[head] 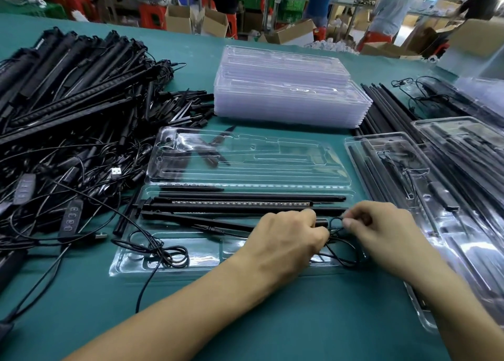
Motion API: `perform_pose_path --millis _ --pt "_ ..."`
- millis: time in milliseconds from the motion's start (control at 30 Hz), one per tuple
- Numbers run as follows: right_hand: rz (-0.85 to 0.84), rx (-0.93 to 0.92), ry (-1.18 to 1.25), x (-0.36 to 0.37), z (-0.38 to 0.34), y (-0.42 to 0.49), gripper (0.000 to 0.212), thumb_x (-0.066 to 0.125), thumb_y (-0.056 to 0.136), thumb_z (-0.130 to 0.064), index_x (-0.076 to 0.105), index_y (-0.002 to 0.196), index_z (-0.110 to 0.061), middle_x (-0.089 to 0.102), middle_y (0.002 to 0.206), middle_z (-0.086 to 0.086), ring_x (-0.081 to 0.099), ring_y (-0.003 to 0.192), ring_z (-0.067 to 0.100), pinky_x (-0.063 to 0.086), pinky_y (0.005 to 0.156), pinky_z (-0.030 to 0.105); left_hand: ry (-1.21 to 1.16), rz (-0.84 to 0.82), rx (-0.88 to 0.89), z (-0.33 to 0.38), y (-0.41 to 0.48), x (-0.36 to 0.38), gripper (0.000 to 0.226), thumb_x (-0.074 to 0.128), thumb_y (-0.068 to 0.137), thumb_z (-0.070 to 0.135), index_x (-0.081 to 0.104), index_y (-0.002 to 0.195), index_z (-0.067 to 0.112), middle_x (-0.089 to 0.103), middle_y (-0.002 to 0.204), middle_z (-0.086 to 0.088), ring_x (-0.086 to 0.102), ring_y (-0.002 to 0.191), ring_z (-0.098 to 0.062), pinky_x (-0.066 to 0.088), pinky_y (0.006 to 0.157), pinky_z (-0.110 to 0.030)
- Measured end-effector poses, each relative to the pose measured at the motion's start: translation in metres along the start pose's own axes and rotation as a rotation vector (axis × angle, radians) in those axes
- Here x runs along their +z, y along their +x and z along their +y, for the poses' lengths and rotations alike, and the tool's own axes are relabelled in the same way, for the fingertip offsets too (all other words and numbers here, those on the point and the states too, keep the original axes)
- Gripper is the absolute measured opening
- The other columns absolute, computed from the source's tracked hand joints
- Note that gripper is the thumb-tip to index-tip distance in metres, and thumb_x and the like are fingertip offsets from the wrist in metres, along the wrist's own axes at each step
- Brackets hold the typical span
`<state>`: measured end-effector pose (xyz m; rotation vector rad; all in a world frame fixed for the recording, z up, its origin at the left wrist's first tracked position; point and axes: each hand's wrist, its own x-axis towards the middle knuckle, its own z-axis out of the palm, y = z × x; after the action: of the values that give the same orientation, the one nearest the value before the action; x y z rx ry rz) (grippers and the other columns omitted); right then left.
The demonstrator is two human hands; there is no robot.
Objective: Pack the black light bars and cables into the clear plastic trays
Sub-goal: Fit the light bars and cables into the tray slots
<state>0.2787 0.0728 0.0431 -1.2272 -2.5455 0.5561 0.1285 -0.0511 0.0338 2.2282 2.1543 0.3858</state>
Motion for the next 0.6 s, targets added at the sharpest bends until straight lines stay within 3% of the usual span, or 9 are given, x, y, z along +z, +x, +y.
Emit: perform_pose_path --millis 100,167,300,400,467,600 --pt "-0.002 0.071 0.238 0.004 -0.003 0.008 0.016 0.066 0.09 -0.017 0.066 0.075 -0.023 0.061 0.054 -0.007 0.055 0.046 0.004 0.04 0.049 0.012 0.053 -0.011 0.034 -0.002 0.001 0.002 0.019 0.041 0.102 0.02 0.059 0.106 0.015 0.049 0.104 -0.004 0.052 0.09 -0.026 0.033 0.056 -0.035" --pt "0.006 0.152 0.38 0.009 -0.002 0.011 0.017 0.062 0.093 -0.015 0.066 0.077 -0.019 0.06 0.051 -0.002 0.055 0.042 0.011 0.045 0.05 0.029 0.024 -0.01 0.06 -0.005 0.001 0.002 0.026 0.038 0.101 0.025 0.061 0.11 0.015 0.048 0.106 -0.003 0.051 0.096 -0.024 0.042 0.059 -0.037" --pt "-0.004 0.239 0.491 0.011 -0.002 0.01 0.015 0.058 0.096 -0.012 0.063 0.081 -0.015 0.063 0.051 0.002 0.058 0.042 0.018 0.05 0.054 0.033 0.017 0.033 0.103 -0.004 -0.002 -0.001 0.039 0.038 0.093 0.041 0.066 0.103 0.014 0.052 0.1 -0.003 0.055 0.091 -0.024 0.043 0.06 -0.035" --pt "-0.009 0.099 0.192 0.002 0.004 0.005 0.011 0.064 0.09 -0.013 0.064 0.084 -0.021 0.065 0.053 -0.004 0.061 0.045 0.01 0.041 0.047 0.013 0.03 -0.058 0.071 -0.006 0.002 -0.003 0.046 0.044 0.097 0.055 0.066 0.112 0.018 0.05 0.103 -0.002 0.056 0.095 -0.025 0.046 0.068 -0.038" --pt "-0.04 0.009 -0.021 -0.008 0.003 0.001 0.019 0.065 0.089 -0.016 0.069 0.099 -0.03 0.063 0.054 -0.01 0.058 0.058 0.0 0.039 0.054 0.013 0.066 -0.08 0.07 -0.006 0.005 -0.005 0.041 0.044 0.1 0.051 0.064 0.112 0.018 0.047 0.102 -0.002 0.055 0.096 -0.025 0.039 0.065 -0.036" --pt "-0.141 -0.039 -0.117 -0.02 -0.001 -0.003 0.03 0.066 0.088 -0.018 0.071 0.112 -0.035 0.062 0.054 -0.012 0.052 0.061 -0.001 0.038 0.059 0.02 0.123 -0.049 0.112 -0.003 0.005 -0.007 0.018 0.042 0.104 0.024 0.057 0.104 0.015 0.033 0.09 0.0 0.053 0.088 -0.026 0.02 0.048 -0.032"
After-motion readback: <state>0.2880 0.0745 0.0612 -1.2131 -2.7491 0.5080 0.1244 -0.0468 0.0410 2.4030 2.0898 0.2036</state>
